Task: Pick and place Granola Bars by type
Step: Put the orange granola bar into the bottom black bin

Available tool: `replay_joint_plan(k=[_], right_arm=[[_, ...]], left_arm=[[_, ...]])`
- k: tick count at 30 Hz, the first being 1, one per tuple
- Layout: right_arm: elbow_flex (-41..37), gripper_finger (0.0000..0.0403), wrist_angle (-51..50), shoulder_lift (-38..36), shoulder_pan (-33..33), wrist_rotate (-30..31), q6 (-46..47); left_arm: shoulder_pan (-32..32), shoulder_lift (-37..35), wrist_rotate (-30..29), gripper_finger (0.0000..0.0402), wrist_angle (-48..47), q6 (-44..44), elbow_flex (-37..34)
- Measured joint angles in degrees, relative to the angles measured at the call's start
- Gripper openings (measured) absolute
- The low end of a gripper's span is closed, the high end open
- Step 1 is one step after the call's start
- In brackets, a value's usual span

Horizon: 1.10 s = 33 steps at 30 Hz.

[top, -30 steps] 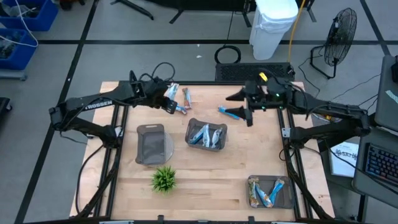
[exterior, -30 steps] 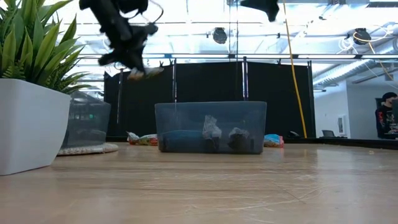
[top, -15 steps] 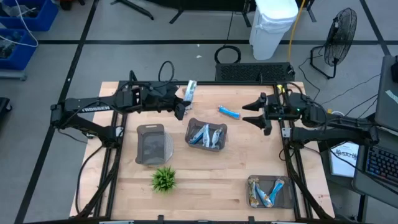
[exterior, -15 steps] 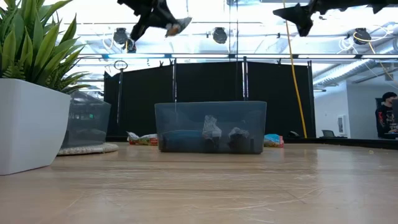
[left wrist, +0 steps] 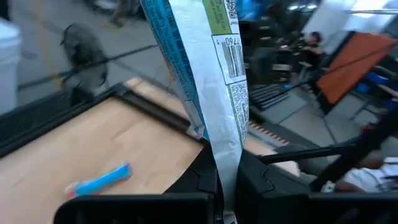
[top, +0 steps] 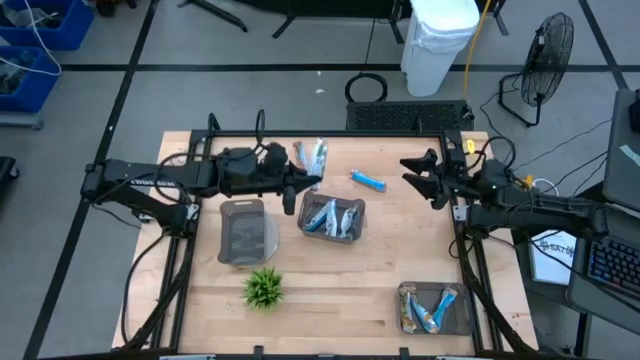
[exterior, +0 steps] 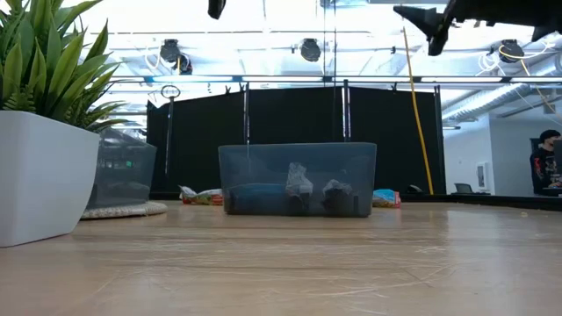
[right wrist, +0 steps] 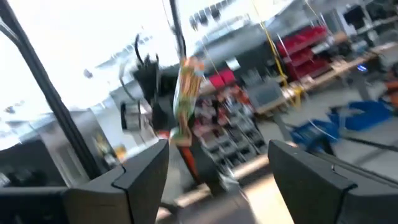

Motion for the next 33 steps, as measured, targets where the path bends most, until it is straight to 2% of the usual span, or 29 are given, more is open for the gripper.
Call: replay_joint_plan(k=[2,6,9,11,16,23,28,33], right_arm=[[-0.85,0.0267,4.22,0.65,0.12,-0.47,0.94],[-1.14,0.0267,10.11,3.28,0.14,-6.21,0.27],[-1.14,0.0267,16.21,6.44,0.2,-9.13,1.24],[-1.14,0.0267,20.31,8.64,0.2,-10.55,2.36],[-1.14,0.0267,26.07,13.92,0.31,-12.25,3.51],[-0.5,0.0267,31.52,19.07,2.87,-12.24,3.97],[5.05,0.0267,30.37,22.57,5.37,-12.23,1.15],[12.19,0.0267,23.0,27.13,5.86,-12.18,1.13]], left_arm=[[-1.14,0.34,-0.81,0.0021,1.39,1.42,0.02],[-2.13,1.2,-2.75,0.0021,3.86,2.85,0.1],[-2.43,1.82,-2.33,0.0021,3.3,3.38,-0.05],[-2.8,3.05,-2.38,0.002,6.27,4.02,0.05],[-3.44,4.96,-0.7,0.002,11.18,4.95,0.14],[-3.53,6.57,0.35,0.002,13.17,4.26,0.02],[-3.53,6.53,0.45,0.002,13.38,3.95,0.02],[-3.53,6.53,1.74,0.002,13.56,4.11,0.02]])
